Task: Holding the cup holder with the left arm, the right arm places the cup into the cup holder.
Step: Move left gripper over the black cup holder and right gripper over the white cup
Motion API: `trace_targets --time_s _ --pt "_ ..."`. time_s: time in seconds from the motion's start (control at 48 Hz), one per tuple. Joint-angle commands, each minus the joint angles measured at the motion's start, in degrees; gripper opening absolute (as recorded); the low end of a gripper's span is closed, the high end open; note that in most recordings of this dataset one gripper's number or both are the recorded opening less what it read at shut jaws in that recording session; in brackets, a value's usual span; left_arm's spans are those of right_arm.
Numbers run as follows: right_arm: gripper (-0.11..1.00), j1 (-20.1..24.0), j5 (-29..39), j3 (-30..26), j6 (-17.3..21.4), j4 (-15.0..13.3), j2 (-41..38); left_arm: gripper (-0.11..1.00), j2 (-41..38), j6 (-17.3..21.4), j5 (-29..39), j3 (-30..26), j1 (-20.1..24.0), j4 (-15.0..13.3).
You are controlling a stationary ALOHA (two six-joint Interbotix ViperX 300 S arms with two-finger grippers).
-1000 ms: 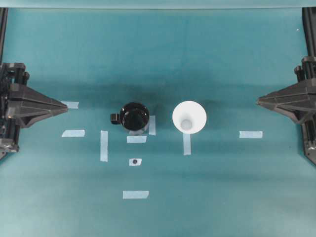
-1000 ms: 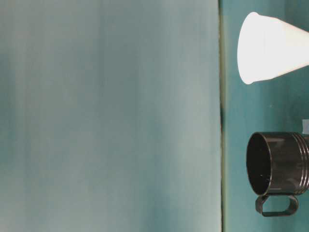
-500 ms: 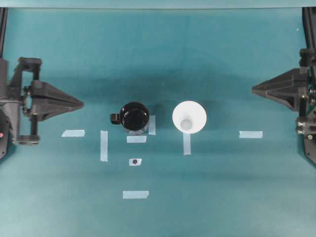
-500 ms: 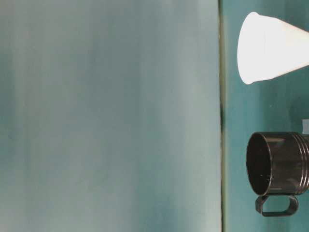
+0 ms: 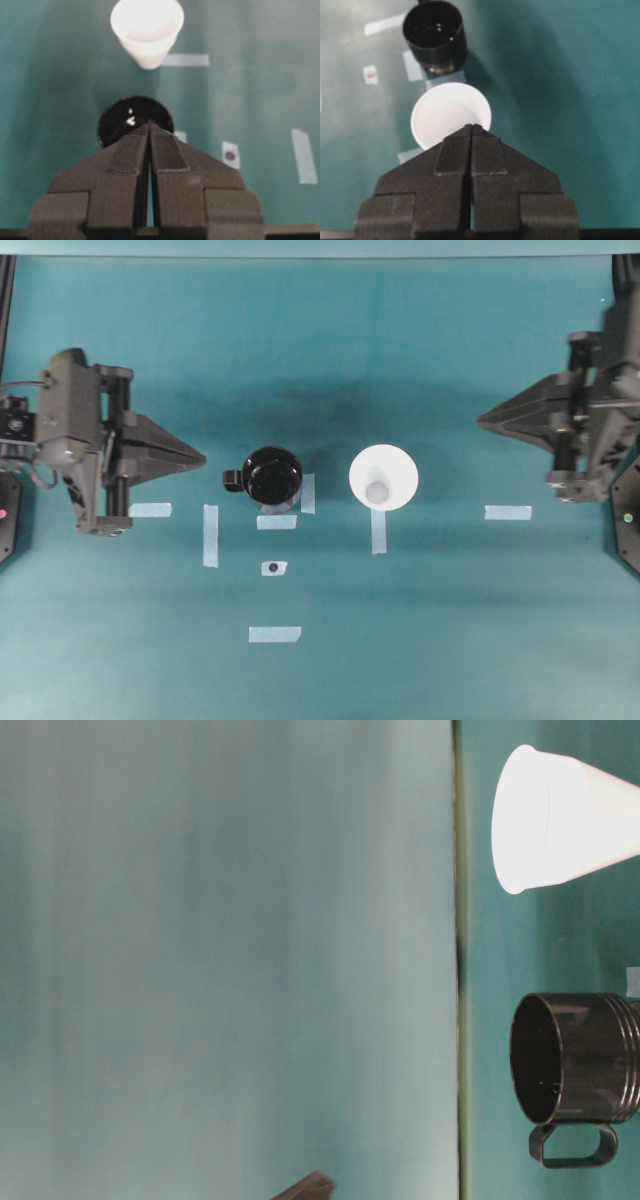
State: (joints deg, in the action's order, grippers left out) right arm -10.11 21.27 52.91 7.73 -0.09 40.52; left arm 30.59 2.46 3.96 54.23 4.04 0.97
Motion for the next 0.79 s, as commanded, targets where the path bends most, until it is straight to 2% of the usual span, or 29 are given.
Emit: trace_targets --time_s 0.0,0.25,0.583,0.771 --pt "0.0 -0.2 0.1 -2.5 -0.2 -0.2 -1.8 0.03 -1.5 1.1 0.8 -2.3 0.1 0.3" --pt "0.0 -0.3 1.2 -3.7 -0.1 -0.4 -5.3 0.03 -5.4 5.9 4.9 -4.8 0.7 0.3" --pt "0.0 -0.3 3.7 -6.5 -0.4 -0.4 -10.6 0.03 -8.8 6.5 6.9 -6.2 2.0 0.3" --pt "0.0 -0.4 4.8 -8.7 -0.4 -1.7 -15.2 0.03 -10.5 6.4 8.4 -6.6 2.0 0.3"
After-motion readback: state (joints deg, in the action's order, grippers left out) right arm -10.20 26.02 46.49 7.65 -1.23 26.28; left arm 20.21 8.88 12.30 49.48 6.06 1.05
